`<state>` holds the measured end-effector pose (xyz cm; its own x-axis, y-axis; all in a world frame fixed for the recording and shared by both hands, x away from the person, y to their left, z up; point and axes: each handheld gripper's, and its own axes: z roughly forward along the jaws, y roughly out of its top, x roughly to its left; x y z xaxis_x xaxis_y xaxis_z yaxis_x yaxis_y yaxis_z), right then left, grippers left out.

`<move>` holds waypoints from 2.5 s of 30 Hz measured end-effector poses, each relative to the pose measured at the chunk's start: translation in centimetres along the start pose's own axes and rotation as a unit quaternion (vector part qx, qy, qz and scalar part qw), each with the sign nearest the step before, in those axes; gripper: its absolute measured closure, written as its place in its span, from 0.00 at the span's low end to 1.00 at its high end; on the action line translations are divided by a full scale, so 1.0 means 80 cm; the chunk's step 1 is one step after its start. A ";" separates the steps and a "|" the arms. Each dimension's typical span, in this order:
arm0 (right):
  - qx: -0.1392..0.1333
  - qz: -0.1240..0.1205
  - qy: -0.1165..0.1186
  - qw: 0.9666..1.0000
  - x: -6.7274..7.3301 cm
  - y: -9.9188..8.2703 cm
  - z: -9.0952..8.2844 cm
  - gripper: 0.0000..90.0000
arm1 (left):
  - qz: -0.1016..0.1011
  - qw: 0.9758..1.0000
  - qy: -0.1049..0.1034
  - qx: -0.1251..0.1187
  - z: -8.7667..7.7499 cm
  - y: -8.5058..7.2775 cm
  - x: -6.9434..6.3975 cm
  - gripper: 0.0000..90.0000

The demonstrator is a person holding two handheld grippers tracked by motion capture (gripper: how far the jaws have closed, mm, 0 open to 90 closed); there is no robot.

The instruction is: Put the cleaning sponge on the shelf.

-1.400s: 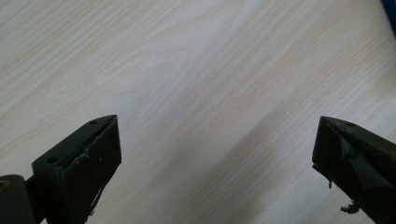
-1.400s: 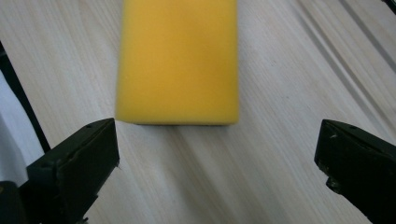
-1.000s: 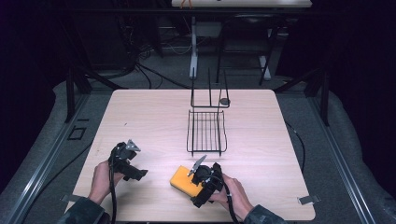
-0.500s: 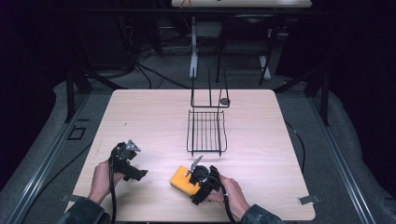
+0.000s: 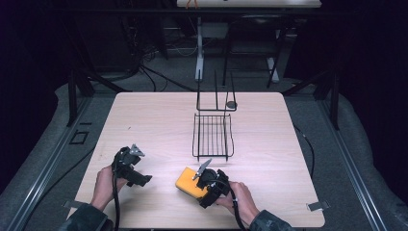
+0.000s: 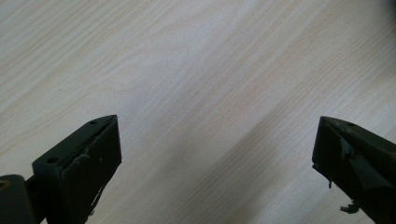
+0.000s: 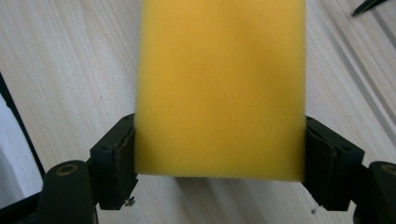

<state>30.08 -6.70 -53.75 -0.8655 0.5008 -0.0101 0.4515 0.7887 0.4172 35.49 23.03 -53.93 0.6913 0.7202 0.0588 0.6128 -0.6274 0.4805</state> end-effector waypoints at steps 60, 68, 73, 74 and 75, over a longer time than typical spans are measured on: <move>-0.063 0.013 -0.067 0.996 -0.046 0.000 -0.083 0.26 | 0.002 1.000 0.000 0.007 0.002 0.001 -0.001 0.02; -0.062 0.019 -0.075 0.995 -0.056 0.004 -0.085 0.26 | -0.001 1.000 0.003 0.002 0.000 -0.001 -0.001 0.02; -0.065 0.019 -0.078 0.995 -0.063 0.010 -0.084 0.27 | 0.001 1.000 0.002 0.006 0.001 0.000 -0.001 0.02; -0.066 0.020 -0.083 0.994 -0.067 0.012 -0.083 0.27 | 0.001 1.000 0.002 0.007 0.001 0.000 -0.001 0.02; -0.068 0.025 -0.081 0.994 -0.068 0.012 -0.081 0.27 | 0.001 1.000 0.001 0.006 0.001 0.000 -0.001 0.02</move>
<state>33.86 -10.97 -47.38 -0.7919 0.5972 -0.1275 0.4496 0.7115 0.5401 35.44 22.94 -53.98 0.6919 0.7193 0.0621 0.6158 -0.6329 0.4694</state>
